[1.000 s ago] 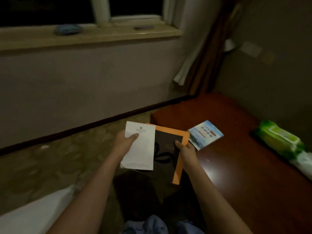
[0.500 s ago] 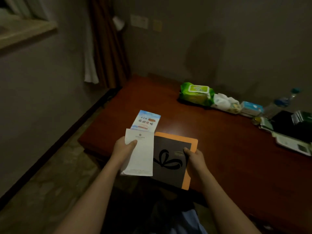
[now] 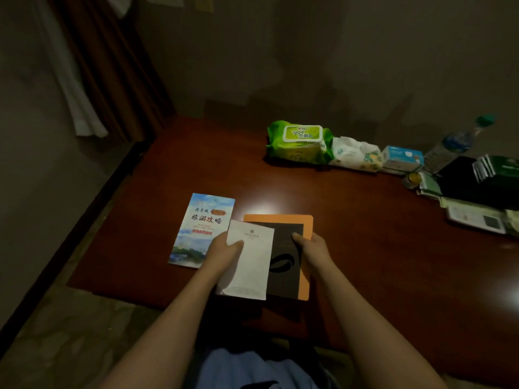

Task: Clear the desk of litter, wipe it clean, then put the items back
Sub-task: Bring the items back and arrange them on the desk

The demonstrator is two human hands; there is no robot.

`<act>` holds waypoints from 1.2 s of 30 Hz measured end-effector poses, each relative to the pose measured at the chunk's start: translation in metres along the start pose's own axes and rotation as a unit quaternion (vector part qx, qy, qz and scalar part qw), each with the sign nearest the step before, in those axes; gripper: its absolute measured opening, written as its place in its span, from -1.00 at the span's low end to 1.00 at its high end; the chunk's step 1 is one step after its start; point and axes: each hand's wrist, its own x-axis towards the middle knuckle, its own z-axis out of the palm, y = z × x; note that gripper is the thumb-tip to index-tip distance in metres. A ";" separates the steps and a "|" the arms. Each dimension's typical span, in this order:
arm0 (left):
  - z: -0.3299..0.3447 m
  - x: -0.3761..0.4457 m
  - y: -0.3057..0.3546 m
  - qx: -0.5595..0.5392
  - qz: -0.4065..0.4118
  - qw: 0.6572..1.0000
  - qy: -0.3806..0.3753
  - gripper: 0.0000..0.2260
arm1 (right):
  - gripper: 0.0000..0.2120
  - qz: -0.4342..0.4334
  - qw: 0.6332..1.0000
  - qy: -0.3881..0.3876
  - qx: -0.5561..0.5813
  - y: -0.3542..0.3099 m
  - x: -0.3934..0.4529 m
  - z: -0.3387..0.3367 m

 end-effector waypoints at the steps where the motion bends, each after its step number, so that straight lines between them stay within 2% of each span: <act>1: 0.005 0.003 0.003 0.008 0.001 1.000 -0.015 -0.80 | -0.92 0.007 1.000 0.003 -0.002 -0.001 0.003 0.000; 5: 0.021 0.024 0.007 0.037 0.003 0.997 -0.070 -0.92 | -0.92 0.013 0.999 0.034 -0.037 0.004 0.018 0.003; 8: 0.029 0.033 0.004 0.072 -0.002 0.995 -0.073 -0.97 | -0.93 0.021 0.995 0.081 -0.046 0.011 0.023 0.005; 10: 0.032 0.036 -0.004 0.099 -0.007 0.992 -0.071 -0.94 | -0.91 0.038 0.992 0.110 -0.057 0.018 0.024 0.004; 15: 0.034 0.048 -0.023 0.197 0.039 0.979 -0.041 -0.84 | -0.87 0.081 0.981 0.151 -0.086 0.038 0.025 0.007; 20: 0.027 0.050 -0.022 0.367 0.056 0.928 -0.031 -0.70 | -0.76 0.089 0.976 0.173 -0.095 0.048 0.024 0.014; 24: 0.030 0.052 -0.026 0.362 0.049 0.930 -0.043 -0.68 | -0.79 0.083 0.973 0.178 -0.120 0.049 0.023 0.015; 29: 0.025 0.053 -0.026 0.319 0.100 0.942 -0.020 -0.71 | -0.76 0.074 0.971 0.175 -0.146 0.052 0.023 0.013; 30: 0.017 0.056 -0.024 0.328 0.120 0.937 0.004 -0.67 | -0.75 0.073 0.970 0.175 -0.154 0.052 0.023 0.012; 32: -0.001 0.065 -0.024 0.400 0.142 0.904 0.053 -0.51 | -0.75 0.069 0.968 0.174 -0.166 0.052 0.024 0.012; 34: -0.020 0.076 -0.029 0.464 0.089 0.880 0.048 -0.31 | -0.76 0.068 0.967 0.177 -0.172 0.052 0.025 0.013; 36: -0.033 0.082 -0.039 0.450 0.009 0.893 0.016 -0.19 | -0.76 0.067 0.965 0.180 -0.180 0.052 0.025 0.014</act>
